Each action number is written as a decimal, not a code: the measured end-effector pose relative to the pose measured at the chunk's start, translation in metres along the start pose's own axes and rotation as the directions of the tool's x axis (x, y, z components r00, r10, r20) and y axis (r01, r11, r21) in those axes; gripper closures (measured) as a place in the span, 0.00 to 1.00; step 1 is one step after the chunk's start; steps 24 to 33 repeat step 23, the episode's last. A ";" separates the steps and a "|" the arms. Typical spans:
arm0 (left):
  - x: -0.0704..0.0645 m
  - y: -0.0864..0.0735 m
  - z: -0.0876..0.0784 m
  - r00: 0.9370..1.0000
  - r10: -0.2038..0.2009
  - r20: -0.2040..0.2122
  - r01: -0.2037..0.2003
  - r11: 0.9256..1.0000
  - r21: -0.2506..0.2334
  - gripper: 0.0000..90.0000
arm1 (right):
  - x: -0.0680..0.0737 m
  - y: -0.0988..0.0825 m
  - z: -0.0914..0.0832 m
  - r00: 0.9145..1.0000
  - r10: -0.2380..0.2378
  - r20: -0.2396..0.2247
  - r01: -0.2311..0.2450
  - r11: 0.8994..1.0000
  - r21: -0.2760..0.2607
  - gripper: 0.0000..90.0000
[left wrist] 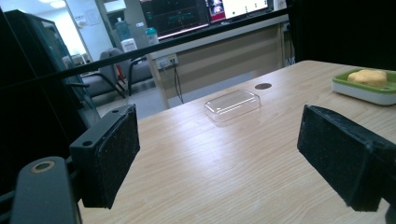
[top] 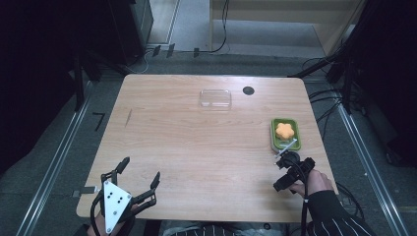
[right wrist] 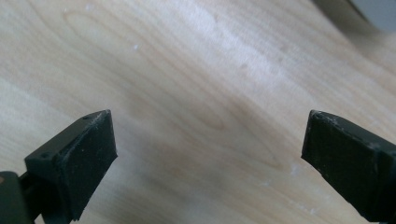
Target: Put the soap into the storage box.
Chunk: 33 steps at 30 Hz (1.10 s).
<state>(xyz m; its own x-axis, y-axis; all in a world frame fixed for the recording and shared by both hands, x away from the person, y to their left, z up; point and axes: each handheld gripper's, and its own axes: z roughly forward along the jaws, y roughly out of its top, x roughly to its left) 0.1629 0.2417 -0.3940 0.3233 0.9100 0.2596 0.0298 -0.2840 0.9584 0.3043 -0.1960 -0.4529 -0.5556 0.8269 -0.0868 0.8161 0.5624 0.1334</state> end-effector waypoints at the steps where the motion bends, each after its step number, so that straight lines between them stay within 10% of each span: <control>1: 0.000 0.000 0.000 1.000 0.002 0.000 -0.002 1.000 0.001 0.14 | 0.001 -0.002 0.000 1.000 0.002 0.001 -0.002 1.000 -0.001 0.03; 33: 0.000 0.000 0.001 1.000 0.003 0.000 -0.003 1.000 -0.002 0.14 | 0.014 -0.026 0.003 1.000 -0.024 0.000 0.024 1.000 -0.002 0.03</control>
